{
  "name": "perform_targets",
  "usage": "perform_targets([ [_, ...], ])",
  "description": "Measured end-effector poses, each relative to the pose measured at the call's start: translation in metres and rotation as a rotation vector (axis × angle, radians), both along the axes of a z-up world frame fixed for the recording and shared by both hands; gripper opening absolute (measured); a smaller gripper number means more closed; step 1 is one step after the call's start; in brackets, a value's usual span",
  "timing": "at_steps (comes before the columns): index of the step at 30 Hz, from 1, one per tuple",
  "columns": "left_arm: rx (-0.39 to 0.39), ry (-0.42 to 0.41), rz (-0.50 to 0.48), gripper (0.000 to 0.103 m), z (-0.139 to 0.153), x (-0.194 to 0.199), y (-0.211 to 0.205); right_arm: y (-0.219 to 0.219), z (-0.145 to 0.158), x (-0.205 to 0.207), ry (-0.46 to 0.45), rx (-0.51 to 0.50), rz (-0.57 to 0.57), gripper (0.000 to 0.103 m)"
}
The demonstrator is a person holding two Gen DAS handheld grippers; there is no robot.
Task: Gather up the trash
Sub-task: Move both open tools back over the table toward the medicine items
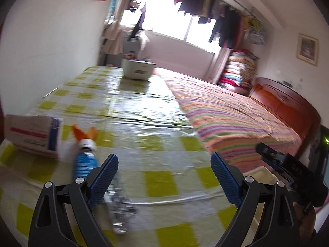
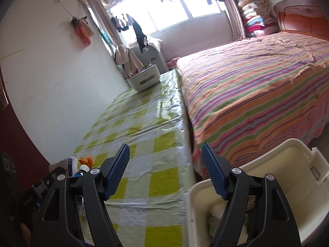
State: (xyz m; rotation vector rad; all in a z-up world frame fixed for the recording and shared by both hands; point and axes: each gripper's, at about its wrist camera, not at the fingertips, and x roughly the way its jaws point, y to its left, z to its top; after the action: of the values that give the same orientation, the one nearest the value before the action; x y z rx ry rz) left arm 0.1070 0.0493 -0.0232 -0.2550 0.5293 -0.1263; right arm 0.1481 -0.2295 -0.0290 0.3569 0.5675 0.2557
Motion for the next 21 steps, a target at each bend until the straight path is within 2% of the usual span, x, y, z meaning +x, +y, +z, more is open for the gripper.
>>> perform_targets([
  [7, -0.056, 0.038, 0.109, 0.089, -0.003, 0.004, 0.052, 0.028, -0.001, 0.006, 0.009, -0.013, 0.046, 0.071],
  [15, -0.127, 0.044, 0.224, 0.089, -0.005, -0.006, 0.116, 0.057, -0.002, 0.008, 0.016, -0.029, 0.101, 0.072],
  [18, -0.182, 0.042, 0.232, 0.089, -0.008, -0.008, 0.15, 0.065, -0.002, 0.009, 0.021, -0.034, 0.115, 0.072],
  [21, -0.201, 0.053, 0.248, 0.089, -0.01, -0.009, 0.179, 0.072, -0.003, 0.01, 0.025, -0.036, 0.128, 0.072],
])
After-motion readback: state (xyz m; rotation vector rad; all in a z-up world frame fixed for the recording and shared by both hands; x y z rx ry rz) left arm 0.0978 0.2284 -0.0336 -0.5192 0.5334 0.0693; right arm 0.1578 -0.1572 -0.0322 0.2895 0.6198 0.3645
